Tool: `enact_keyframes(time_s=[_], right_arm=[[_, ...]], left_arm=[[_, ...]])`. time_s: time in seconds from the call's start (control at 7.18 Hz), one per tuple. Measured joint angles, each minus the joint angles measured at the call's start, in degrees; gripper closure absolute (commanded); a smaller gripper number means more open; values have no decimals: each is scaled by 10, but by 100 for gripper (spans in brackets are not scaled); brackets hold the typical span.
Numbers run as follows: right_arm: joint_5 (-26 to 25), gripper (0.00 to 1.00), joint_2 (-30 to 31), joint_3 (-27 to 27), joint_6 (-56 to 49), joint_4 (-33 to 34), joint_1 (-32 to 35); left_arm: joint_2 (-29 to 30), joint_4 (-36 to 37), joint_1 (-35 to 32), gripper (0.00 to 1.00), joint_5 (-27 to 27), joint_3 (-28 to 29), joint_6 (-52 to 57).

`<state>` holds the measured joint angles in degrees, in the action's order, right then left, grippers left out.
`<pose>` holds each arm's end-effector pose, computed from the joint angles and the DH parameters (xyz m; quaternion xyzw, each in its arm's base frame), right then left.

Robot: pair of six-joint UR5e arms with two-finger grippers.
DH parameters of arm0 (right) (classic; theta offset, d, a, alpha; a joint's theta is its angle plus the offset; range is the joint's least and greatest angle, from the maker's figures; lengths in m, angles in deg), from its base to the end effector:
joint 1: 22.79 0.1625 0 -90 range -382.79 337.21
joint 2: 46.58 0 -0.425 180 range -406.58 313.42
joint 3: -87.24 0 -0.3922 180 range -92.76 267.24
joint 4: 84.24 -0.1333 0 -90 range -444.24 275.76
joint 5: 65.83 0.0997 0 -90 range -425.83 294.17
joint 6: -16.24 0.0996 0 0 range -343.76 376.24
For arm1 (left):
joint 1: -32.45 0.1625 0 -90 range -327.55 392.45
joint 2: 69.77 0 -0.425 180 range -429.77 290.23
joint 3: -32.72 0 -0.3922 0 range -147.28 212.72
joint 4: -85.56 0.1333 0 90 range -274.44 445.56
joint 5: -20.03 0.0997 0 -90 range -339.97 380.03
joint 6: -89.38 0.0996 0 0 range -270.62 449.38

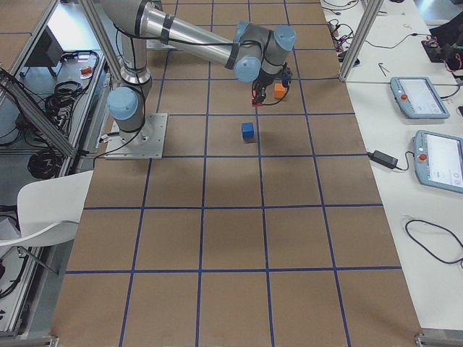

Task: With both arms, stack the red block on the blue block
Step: 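Carry the red cube with the right gripper above the blue cube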

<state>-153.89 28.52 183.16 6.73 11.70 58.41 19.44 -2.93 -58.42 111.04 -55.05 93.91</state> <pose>0.0514 -0.5611 0.3120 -0.0040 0.9914 0.1251 0.0372 -0.1390 -0.4910 0.5167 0.0467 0.9981 -0.0392 0.0101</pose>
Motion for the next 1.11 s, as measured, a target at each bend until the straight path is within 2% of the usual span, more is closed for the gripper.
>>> enact_keyframes(time_s=[0.28,0.56,1.11], right_arm=[[-36,100,3,45,-43,24,-22],[-46,100,4,77,-75,65,-41],[-46,100,-2,95,-82,80,-46]], left_arm=[[0,1,0,0,-1,1,-1],[0,2,0,0,-1,2,-2],[-1,2,1,0,-1,1,-5]])
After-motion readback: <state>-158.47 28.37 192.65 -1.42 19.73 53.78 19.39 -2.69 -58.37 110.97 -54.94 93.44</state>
